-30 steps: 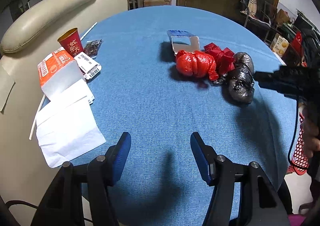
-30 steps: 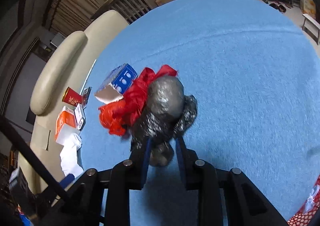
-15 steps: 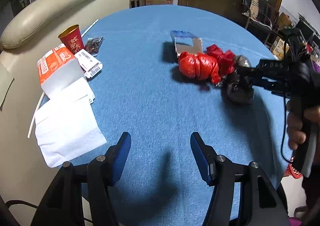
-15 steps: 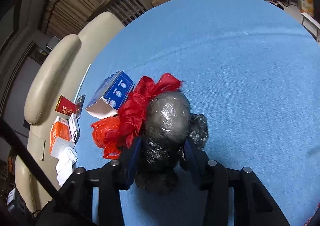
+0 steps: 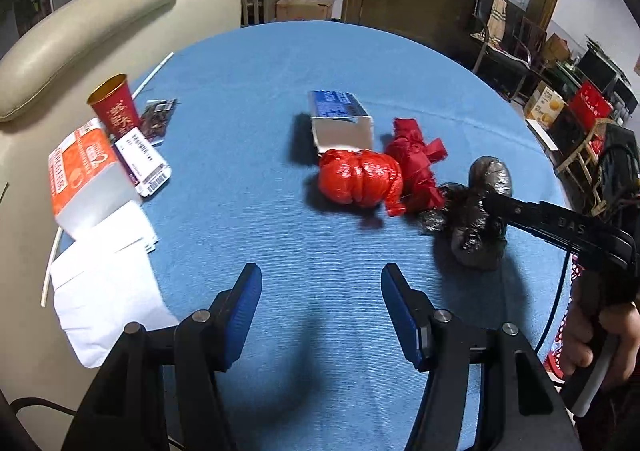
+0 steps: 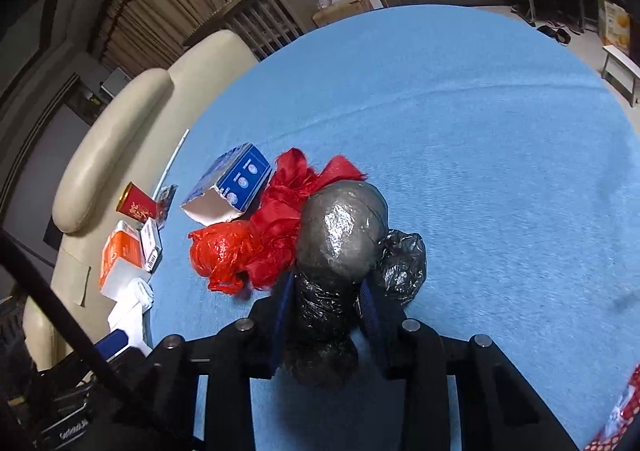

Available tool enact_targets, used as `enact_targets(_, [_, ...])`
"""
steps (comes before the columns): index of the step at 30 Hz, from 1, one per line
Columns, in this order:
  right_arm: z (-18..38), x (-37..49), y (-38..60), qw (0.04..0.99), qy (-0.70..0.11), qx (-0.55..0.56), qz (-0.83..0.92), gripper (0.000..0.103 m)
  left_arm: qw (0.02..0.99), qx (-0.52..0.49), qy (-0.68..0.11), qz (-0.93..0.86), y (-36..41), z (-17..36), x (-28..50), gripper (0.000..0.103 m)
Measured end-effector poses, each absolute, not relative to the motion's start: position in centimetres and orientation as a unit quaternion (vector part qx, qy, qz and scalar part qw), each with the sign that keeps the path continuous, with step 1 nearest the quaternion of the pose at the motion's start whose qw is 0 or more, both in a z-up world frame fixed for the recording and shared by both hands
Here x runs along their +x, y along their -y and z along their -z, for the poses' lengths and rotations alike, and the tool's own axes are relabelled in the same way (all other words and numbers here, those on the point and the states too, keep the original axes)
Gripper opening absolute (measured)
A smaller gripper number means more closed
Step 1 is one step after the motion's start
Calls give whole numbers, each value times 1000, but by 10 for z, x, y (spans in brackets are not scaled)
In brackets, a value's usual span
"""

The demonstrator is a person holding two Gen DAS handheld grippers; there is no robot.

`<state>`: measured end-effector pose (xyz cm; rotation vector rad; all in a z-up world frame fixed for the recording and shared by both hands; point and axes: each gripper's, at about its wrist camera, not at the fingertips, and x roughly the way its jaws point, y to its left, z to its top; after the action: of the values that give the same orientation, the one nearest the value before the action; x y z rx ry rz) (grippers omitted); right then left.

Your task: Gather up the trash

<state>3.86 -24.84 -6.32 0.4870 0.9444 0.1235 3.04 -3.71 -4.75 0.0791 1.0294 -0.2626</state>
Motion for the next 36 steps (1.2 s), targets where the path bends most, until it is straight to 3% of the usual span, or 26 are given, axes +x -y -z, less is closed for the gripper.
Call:
enact_targets(12, [68,6,279,847,-462,257,-63,36,853,47,-504,131,53,54,35,63])
enact_targets(36, [79,-8,290,841,-468,265,-59,36,821,-41,-561,103,88,73,140,64])
